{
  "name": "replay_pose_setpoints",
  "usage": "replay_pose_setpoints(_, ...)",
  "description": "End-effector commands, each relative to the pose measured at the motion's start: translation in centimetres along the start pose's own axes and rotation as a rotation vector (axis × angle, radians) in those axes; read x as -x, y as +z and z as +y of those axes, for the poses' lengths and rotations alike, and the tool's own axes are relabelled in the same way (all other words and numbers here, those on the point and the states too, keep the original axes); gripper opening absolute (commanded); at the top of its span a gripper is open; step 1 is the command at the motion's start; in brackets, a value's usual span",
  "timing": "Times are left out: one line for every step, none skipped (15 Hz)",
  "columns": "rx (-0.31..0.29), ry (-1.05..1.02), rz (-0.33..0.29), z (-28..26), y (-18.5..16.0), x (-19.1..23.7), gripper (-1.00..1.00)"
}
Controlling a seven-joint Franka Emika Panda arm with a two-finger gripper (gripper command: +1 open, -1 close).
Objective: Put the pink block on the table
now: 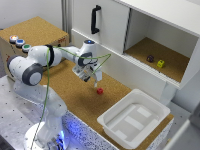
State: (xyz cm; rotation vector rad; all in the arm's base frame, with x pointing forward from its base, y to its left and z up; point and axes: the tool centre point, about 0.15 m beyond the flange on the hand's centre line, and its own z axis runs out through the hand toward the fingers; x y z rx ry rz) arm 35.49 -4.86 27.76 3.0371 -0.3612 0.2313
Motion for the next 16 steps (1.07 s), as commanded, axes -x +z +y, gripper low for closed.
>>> replay_pose_setpoints(-0.156,-0.027,0.072,3.5,3.0,1.3,1.0)
replay_pose_setpoints(-0.161,-0.062,0.044,3.2,3.8,0.9,1.0)
replay_pose_setpoints(-0.193,-0.09,0.011,2.8,4.5,0.4,1.0)
replay_pose_setpoints(-0.204,-0.108,0.003,2.4,4.9,-0.2,1.0)
replay_pose_setpoints(-0.206,-0.132,0.0,2.0,5.2,-0.8,1.0)
replay_pose_setpoints(-0.202,-0.156,0.006,1.6,5.4,-1.2,1.0)
replay_pose_setpoints(-0.197,-0.175,0.008,1.2,5.6,-1.5,1.0)
replay_pose_setpoints(-0.192,-0.185,0.014,0.9,5.8,-1.8,1.0)
replay_pose_setpoints(-0.15,-0.211,0.027,0.4,5.9,-2.1,1.0)
replay_pose_setpoints(-0.12,-0.231,0.033,0.0,6.1,-2.4,1.0)
replay_pose_setpoints(-0.063,-0.243,0.043,-0.4,6.2,-2.7,1.0)
replay_pose_setpoints(0.019,-0.245,0.052,-0.8,6.2,-3.1,1.0)
replay_pose_setpoints(0.061,-0.209,0.07,-0.8,6.1,-3.5,1.0)
replay_pose_setpoints(0.109,-0.188,0.077,-1.0,6.1,-3.7,1.0)
replay_pose_setpoints(0.098,-0.143,0.068,-0.9,6.1,-3.9,1.0)
replay_pose_setpoints(0.098,-0.102,0.053,-0.7,6.6,-4.1,1.0)
